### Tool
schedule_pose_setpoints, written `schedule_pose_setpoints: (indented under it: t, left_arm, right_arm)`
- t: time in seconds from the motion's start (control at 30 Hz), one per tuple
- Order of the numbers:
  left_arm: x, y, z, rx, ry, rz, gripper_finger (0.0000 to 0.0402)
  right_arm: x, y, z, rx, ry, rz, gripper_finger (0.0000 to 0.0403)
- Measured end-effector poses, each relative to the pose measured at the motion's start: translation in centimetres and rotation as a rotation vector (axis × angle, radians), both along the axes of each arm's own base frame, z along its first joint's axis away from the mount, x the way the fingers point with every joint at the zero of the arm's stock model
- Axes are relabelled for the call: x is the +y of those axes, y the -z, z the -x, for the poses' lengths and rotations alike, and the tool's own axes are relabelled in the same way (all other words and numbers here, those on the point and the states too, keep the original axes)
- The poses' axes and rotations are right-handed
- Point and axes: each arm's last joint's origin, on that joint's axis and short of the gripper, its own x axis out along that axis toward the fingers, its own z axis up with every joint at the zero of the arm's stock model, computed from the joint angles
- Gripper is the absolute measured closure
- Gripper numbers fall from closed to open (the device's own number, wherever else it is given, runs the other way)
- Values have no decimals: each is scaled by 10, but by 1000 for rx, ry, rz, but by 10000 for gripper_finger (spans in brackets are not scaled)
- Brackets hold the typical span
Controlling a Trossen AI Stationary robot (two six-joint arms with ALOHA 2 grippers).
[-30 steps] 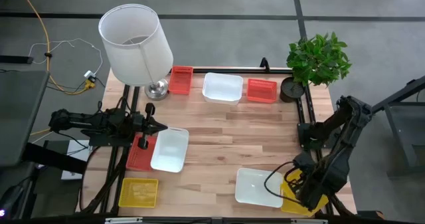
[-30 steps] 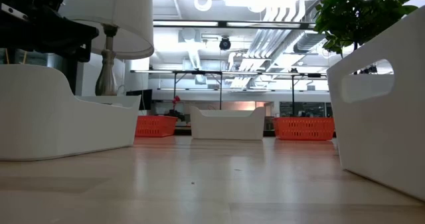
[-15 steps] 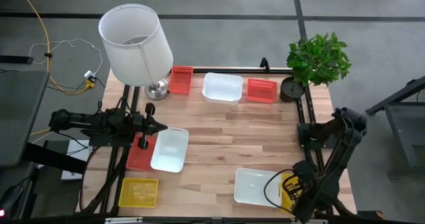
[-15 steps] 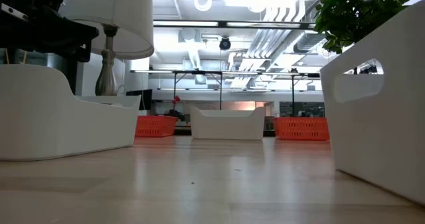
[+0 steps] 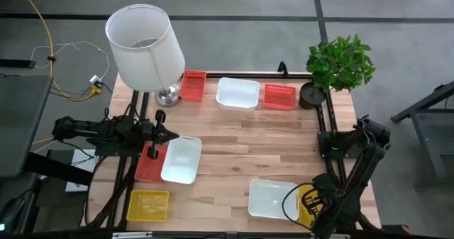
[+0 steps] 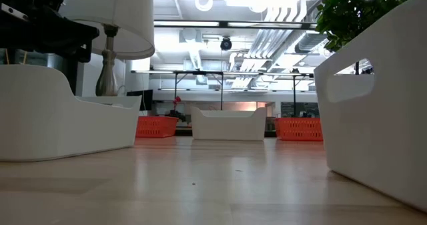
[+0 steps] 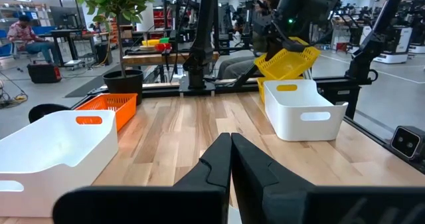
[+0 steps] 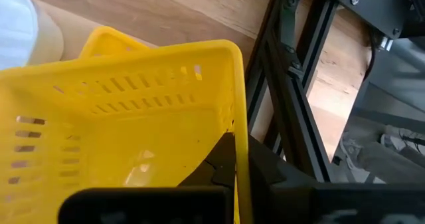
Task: Stack baskets by color
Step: Stack the top yellow bin on the bottom right yellow bin
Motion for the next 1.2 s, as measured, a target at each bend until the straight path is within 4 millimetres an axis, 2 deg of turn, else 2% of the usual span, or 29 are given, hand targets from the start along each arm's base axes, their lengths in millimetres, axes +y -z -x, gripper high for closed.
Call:
schedule_pose_setpoints:
  t: [0.23,0.97,1.1,1.2]
  left_arm:
    - [0,0,0,0,0,0,401]
    - [0,0,0,0,0,0,401]
    - [0,0,0,0,0,0,401]
    - [0,0,0,0,0,0,402]
  right_arm:
    - [0,-3,3,-2,-4,-10,403]
    - [0,7,-7,-49,-36,53,401]
    - [0,7,-7,-65,-31,63,383]
    - [-1,7,-8,-93,-39,79,352]
